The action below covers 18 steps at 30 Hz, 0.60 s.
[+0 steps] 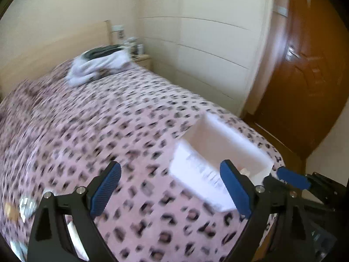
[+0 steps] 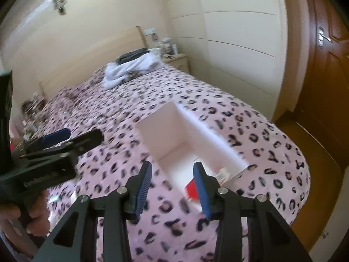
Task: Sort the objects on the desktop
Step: 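Move both tools back over the bed items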
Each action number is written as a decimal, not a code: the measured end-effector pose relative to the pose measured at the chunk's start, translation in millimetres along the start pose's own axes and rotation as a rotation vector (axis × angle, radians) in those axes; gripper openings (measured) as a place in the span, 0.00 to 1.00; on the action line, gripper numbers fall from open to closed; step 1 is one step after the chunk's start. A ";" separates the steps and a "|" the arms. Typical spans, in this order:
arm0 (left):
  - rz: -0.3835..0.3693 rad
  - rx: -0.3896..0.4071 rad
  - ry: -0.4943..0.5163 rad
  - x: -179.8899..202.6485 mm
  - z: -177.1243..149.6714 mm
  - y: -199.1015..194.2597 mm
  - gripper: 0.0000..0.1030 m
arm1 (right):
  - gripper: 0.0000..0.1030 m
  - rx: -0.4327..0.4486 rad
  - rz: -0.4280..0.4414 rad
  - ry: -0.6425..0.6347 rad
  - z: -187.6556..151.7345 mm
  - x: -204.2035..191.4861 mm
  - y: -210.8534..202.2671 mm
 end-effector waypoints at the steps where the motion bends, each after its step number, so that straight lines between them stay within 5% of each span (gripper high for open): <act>1: 0.009 0.005 -0.029 -13.8 -14.5 -7.6 0.90 | 0.40 0.001 0.014 -0.014 -9.4 -10.1 -1.2; 11: 0.201 -0.065 -0.379 -167.8 -201.6 -45.1 0.91 | 0.40 -0.100 0.160 -0.167 -100.0 -123.4 31.8; 18: 0.260 -0.102 -0.465 -209.6 -273.6 -59.9 0.91 | 0.40 -0.180 0.250 -0.297 -147.3 -211.5 62.1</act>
Point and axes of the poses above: each gripper's, at about its wrist camera, not at the fingertips, and y roughly the way its jaws point, x to its right, z to its top, the point moved 5 cm from there along y, roughly the way its jaws point, and after that the axes turned 13 degrees about -x, right-handed, at the moved point
